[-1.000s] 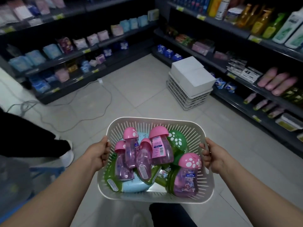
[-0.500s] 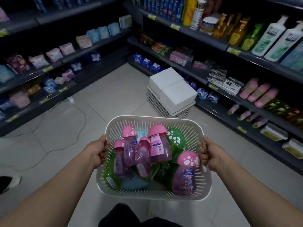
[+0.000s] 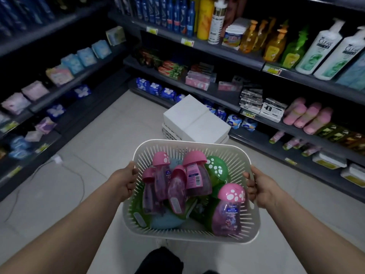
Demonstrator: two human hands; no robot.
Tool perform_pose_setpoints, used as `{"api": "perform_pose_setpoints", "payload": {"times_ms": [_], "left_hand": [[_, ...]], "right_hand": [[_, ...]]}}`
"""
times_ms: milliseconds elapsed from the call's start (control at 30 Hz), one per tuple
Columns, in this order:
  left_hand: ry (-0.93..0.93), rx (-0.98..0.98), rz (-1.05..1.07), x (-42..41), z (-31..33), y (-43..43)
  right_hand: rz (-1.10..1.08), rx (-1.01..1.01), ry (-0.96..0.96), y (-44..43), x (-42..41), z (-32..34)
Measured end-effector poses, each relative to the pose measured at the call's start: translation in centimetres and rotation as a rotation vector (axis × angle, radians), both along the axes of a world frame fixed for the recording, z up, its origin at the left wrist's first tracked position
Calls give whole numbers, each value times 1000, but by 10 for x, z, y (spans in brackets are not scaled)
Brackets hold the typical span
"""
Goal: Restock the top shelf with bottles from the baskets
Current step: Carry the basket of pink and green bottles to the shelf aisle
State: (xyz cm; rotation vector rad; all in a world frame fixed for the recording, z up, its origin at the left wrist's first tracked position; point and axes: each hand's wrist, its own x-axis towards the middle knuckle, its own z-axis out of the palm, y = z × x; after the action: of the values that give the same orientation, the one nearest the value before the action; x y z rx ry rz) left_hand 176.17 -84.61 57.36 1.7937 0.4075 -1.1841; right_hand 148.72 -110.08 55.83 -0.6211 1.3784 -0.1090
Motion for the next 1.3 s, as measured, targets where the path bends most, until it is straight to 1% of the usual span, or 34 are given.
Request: {"api": "perform_pose_setpoints", "payload": {"times_ms": [100, 267, 433, 700, 867, 1000, 1100, 1300], "left_hand": [[-29, 4, -49, 46, 1, -36], [-43, -4, -86, 102, 3, -92], [-35, 5, -72, 139, -8, -146], [11, 15, 106, 163, -36, -229], [38, -4, 240, 175, -55, -269], [57, -16, 341, 193, -75, -290], [57, -8, 398, 212, -89, -305], [60, 3, 482, 254, -118, -329]], "right_hand": [[-49, 23, -46, -21, 30, -7], [-108, 23, -54, -57, 74, -13], [-82, 3, -18, -118, 117, -22], [123, -36, 52, -244, 188, -37], [178, -88, 46, -314, 240, -41], [301, -76, 122, -359, 289, -55], [368, -51, 104, -387, 325, -72], [456, -91, 101, -425, 388, -98]]}}
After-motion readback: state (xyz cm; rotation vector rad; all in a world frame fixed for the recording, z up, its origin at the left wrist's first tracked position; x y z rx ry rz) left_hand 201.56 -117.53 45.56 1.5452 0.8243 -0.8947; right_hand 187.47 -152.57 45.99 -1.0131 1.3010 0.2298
